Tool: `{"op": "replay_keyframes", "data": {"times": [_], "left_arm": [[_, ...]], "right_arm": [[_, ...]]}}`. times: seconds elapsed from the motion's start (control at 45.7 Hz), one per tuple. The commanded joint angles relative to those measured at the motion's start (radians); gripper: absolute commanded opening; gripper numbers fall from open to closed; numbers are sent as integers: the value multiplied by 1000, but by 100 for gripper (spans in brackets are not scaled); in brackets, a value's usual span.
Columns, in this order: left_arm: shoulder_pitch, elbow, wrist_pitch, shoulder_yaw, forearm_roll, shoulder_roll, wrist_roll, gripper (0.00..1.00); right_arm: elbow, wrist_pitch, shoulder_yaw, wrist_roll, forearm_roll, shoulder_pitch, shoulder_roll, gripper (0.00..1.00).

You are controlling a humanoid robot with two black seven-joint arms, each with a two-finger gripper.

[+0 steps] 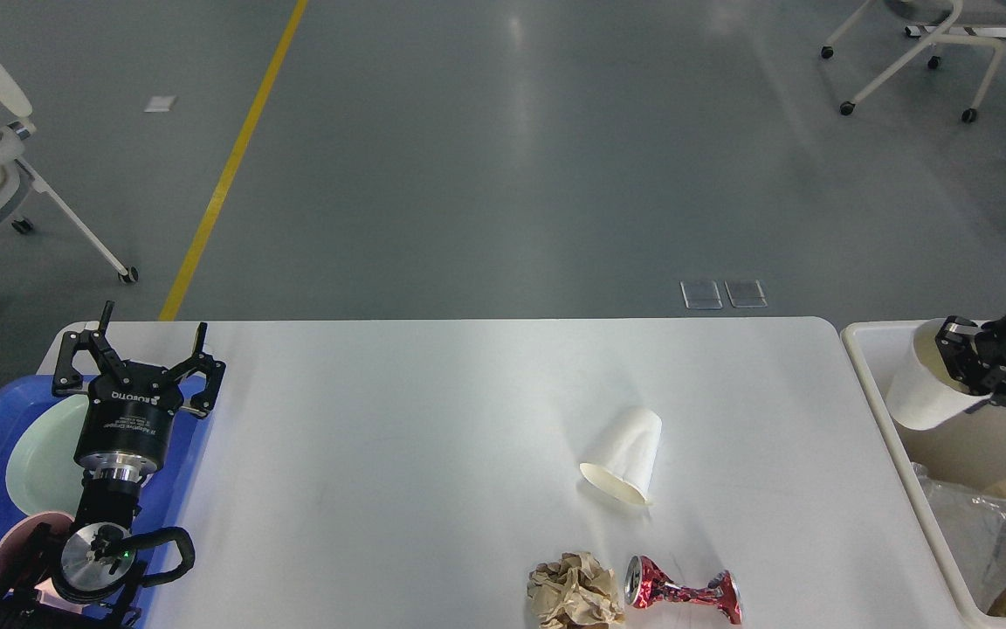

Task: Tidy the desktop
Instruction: 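Lift the paper cup and carry it to the white bin, then lower the cup into the bin and open the right gripper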

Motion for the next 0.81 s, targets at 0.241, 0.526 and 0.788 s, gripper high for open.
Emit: {"op": "replay_keyframes", "data": {"times": [0.241,0.526,0.788], "left_arm": [[0,1,0,0,0,0,0,96],[0,1,0,0,0,0,0,96],[0,-1,0,0,0,0,0,96]], "right_arm": [[-465,-13,178,1,-89,-526,-92,0],[-764,-237,367,1,-82,-954,-48,0],[-976,-415,506,3,-82,-1224,75,0]]}}
